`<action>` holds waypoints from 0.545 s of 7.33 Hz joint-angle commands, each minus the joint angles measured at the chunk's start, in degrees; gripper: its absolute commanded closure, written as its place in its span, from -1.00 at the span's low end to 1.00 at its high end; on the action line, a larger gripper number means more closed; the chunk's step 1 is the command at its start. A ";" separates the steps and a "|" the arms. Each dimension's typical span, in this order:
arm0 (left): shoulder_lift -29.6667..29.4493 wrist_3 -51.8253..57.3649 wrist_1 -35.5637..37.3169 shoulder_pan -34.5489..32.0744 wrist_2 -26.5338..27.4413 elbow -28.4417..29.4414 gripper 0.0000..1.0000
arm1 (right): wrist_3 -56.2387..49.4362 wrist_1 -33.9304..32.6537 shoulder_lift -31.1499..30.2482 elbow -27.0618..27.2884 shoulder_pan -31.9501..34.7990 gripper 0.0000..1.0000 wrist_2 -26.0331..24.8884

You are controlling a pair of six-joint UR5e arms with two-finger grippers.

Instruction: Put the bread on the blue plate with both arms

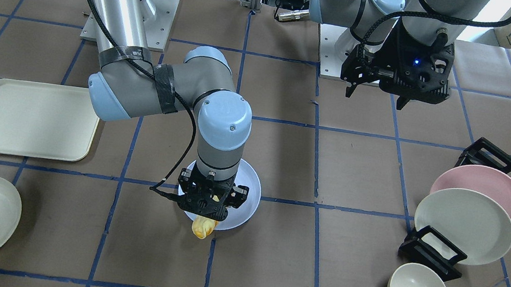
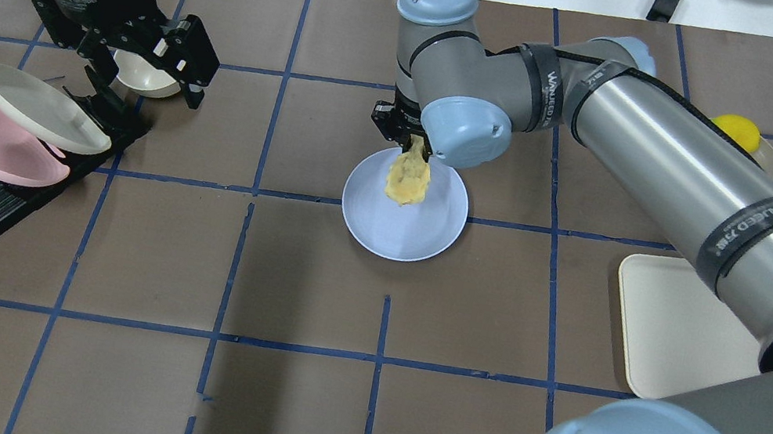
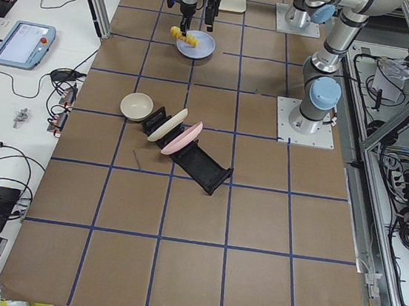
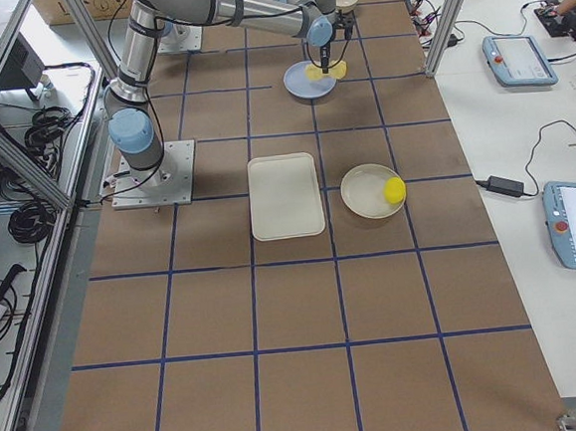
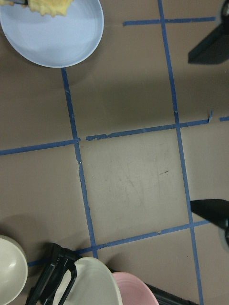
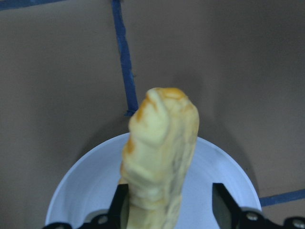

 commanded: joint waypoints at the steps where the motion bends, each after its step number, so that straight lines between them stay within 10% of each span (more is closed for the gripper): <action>1: -0.04 -2.09 -0.21 0.00 1.60 0.56 -1.00 | -0.29 -0.64 -0.62 0.66 -0.24 -1.00 -1.70; 4: 0.05 -1.22 -0.38 0.00 7.72 -1.27 -1.00 | -16.79 0.84 -7.10 1.26 -5.66 -1.00 -2.93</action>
